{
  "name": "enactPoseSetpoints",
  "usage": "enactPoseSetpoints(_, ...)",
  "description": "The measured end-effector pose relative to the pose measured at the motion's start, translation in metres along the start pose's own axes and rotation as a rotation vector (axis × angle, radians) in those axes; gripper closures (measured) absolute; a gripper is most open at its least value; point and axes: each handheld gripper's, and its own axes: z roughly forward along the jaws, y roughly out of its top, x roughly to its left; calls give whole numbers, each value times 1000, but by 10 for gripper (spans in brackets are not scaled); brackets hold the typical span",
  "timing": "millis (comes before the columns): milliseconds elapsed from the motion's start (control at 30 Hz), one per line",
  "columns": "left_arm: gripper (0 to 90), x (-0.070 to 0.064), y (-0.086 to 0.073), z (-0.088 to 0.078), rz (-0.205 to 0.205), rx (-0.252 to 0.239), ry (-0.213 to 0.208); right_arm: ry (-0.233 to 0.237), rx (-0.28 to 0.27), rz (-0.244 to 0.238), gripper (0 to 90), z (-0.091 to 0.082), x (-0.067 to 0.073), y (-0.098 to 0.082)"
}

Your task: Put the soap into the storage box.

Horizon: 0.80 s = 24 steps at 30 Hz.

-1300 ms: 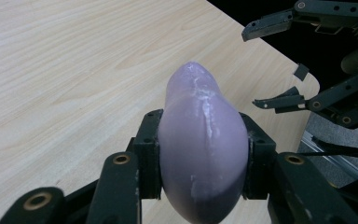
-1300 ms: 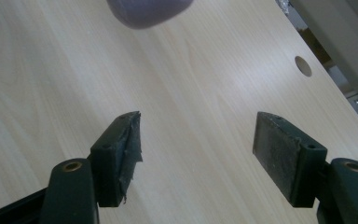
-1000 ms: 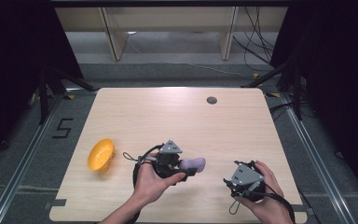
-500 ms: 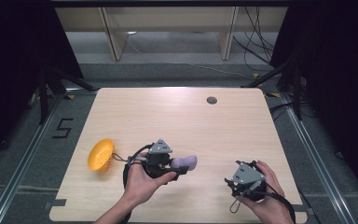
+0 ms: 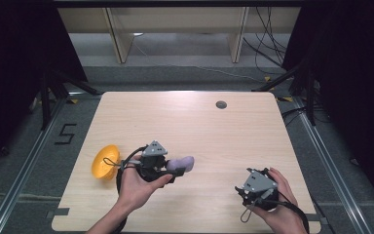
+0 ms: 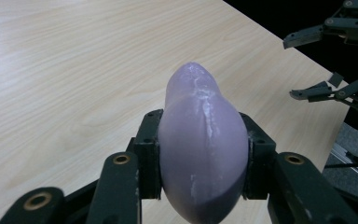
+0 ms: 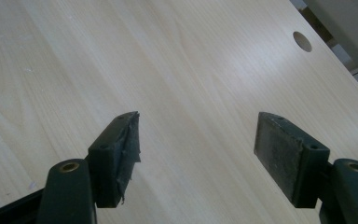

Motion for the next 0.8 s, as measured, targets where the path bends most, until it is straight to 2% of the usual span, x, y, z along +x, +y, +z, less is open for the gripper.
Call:
enactPoseSetpoints(167,584,9,0,-7,-15,-14,14,-4,8,19,315,0,1,-1)
enactPoseSetpoints(200,584,11,-1,-9,-9,-11,21,-4,7,18,314,0,1,-1)
enactPoseSetpoints(233,584,12,-1,-10,-19,-18,32,-3,8,20,314,0,1,-2)
enactPoseSetpoints(267,584,14,-1,-11,-21,-21,24,5,8,11,313,0,1,-2)
enactPoseSetpoints(300,584,16,0,-14,-10,-14,41,9,4,-1,313,0,0,-2)
enactPoseSetpoints(333,584,17,-1,-14,-27,-30,34,7,3,-5,313,0,-1,-3)
enactPoseSetpoints(367,584,17,-1,-14,-27,-30,34,7,3,-5,313,0,-1,-3)
enactPoseSetpoints(500,584,25,-1,-22,-15,-31,65,-2,4,8,312,-1,-2,-5)
enactPoseSetpoints(533,584,26,-2,-24,-36,-45,68,-2,2,9,312,-1,-2,-5)
enactPoseSetpoints(600,584,28,-3,-26,-33,-48,79,-3,8,20,312,-2,-1,-6)
enactPoseSetpoints(667,584,31,-4,-30,-36,-50,88,-3,5,12,311,-3,-1,-6)
enactPoseSetpoints(733,584,33,-5,-32,-23,-36,85,-2,4,10,311,-2,-2,-6)
enactPoseSetpoints(767,584,34,-6,-33,-42,-53,104,-3,5,10,310,-3,-2,-7)
enactPoseSetpoints(800,584,35,-7,-35,-36,-41,102,-3,3,10,310,-2,-2,-7)
